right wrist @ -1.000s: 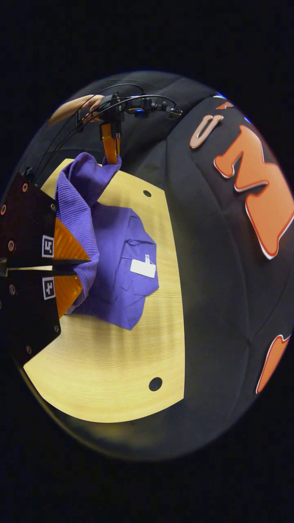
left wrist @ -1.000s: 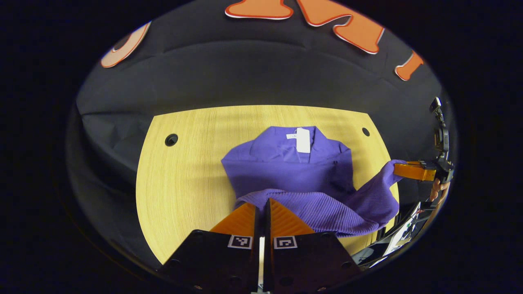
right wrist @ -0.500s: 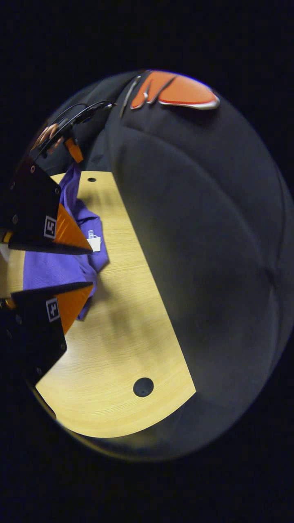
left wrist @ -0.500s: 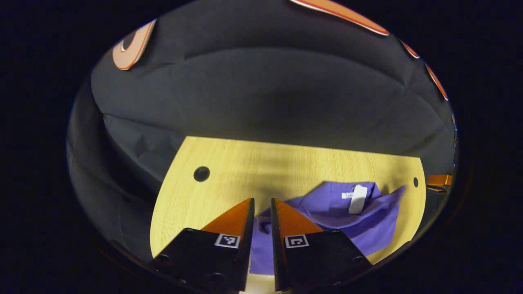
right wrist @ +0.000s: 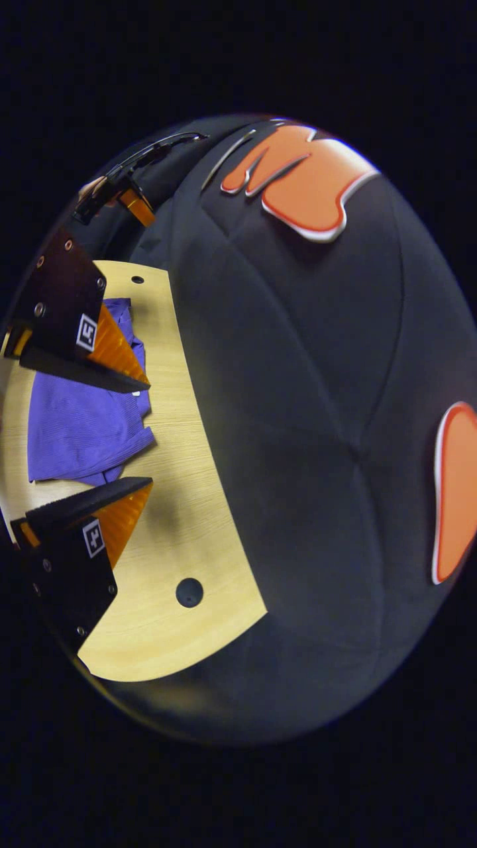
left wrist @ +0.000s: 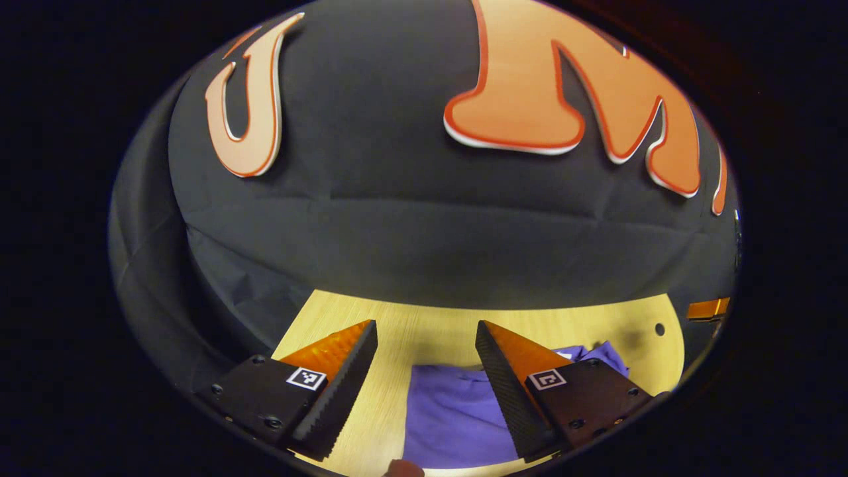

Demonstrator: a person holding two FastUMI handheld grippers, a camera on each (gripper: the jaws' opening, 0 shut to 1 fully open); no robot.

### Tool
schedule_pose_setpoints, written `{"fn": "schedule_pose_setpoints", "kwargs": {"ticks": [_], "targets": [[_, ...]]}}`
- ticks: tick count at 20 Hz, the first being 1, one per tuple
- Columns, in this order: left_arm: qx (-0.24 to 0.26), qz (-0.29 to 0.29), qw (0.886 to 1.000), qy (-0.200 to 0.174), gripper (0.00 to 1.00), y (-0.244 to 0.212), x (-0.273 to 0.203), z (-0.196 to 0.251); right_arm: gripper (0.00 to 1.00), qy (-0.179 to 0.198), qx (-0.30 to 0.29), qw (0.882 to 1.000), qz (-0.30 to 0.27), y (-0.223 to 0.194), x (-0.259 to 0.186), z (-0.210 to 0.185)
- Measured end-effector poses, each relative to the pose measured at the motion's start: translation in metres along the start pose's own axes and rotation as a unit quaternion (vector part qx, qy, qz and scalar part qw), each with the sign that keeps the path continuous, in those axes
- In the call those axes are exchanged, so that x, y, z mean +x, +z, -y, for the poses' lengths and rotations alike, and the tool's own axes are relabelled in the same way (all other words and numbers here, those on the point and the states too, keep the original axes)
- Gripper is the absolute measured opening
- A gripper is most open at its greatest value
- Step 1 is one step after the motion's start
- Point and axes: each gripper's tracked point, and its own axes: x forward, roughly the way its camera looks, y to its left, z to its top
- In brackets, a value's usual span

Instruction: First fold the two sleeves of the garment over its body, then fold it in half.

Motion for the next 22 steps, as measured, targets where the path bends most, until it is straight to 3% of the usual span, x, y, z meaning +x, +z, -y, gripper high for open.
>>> {"fn": "schedule_pose_setpoints", "kwargs": {"ticks": [3, 5, 9, 16, 19, 20, 22], "targets": [[-0.010, 0.049, 0.999, -0.019, 0.95, 0.024, -0.041, 0.000, 0.90, -0.007, -0.034, 0.998, 0.054, 0.015, -0.036, -0.014], [-0.007, 0.070, 0.997, -0.030, 0.96, 0.030, -0.068, 0.005, 0.93, -0.010, -0.060, 0.994, 0.092, 0.023, -0.061, -0.027], [-0.009, 0.113, 0.992, -0.054, 0.96, 0.037, -0.119, 0.021, 0.95, -0.017, -0.108, 0.982, 0.152, 0.029, -0.109, -0.052], [0.014, 0.199, 0.978, -0.064, 0.97, 0.051, -0.218, 0.029, 0.95, -0.024, -0.173, 0.955, 0.241, 0.023, -0.183, -0.091], [0.010, 0.250, 0.966, -0.060, 0.95, 0.058, -0.257, 0.027, 0.95, -0.018, -0.191, 0.940, 0.282, 0.010, -0.209, -0.113], [0.011, 0.270, 0.961, -0.059, 0.95, 0.061, -0.269, 0.025, 1.00, -0.016, -0.196, 0.936, 0.292, 0.006, -0.216, -0.120], [0.009, 0.296, 0.953, -0.061, 0.95, 0.060, -0.287, 0.026, 0.95, -0.012, -0.209, 0.927, 0.310, -0.005, -0.231, -0.134]]}}
